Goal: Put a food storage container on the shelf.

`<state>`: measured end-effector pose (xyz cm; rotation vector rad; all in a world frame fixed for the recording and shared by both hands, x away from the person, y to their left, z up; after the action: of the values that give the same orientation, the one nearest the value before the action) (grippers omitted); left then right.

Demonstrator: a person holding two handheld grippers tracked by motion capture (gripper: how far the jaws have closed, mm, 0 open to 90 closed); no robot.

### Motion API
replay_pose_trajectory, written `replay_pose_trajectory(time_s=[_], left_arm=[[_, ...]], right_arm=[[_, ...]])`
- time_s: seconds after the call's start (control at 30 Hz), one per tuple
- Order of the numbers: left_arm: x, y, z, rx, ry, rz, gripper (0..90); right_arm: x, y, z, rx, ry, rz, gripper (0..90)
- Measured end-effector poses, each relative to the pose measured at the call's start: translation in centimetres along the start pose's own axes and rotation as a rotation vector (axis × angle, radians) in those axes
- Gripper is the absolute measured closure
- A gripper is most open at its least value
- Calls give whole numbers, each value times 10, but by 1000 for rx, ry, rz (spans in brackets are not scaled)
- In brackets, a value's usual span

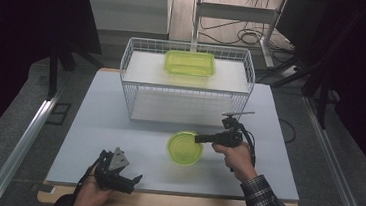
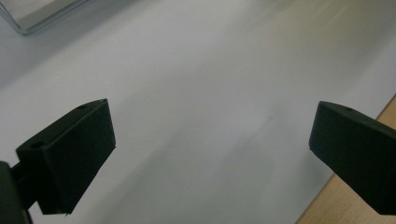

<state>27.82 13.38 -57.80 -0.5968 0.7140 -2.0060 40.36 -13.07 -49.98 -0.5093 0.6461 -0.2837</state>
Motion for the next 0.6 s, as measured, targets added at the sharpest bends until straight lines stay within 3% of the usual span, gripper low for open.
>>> replay_pose_trajectory(time_s=[0.6], left_arm=[[1,0,0,-8,-15,-7,2]], right_arm=[[-14,-22,36,79,-21,11,812]])
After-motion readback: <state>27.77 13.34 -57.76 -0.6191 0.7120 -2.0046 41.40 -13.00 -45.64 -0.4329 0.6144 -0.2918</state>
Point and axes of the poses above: each handheld gripper's, and its own axes: y roughly forward along the jaws, z roughly out of its top, x roughly to its right, the point moved 7 cm from there along y, roughly forward along the jaws, and after that the axes turned 15 degrees about -y, right-handed, at the moved point
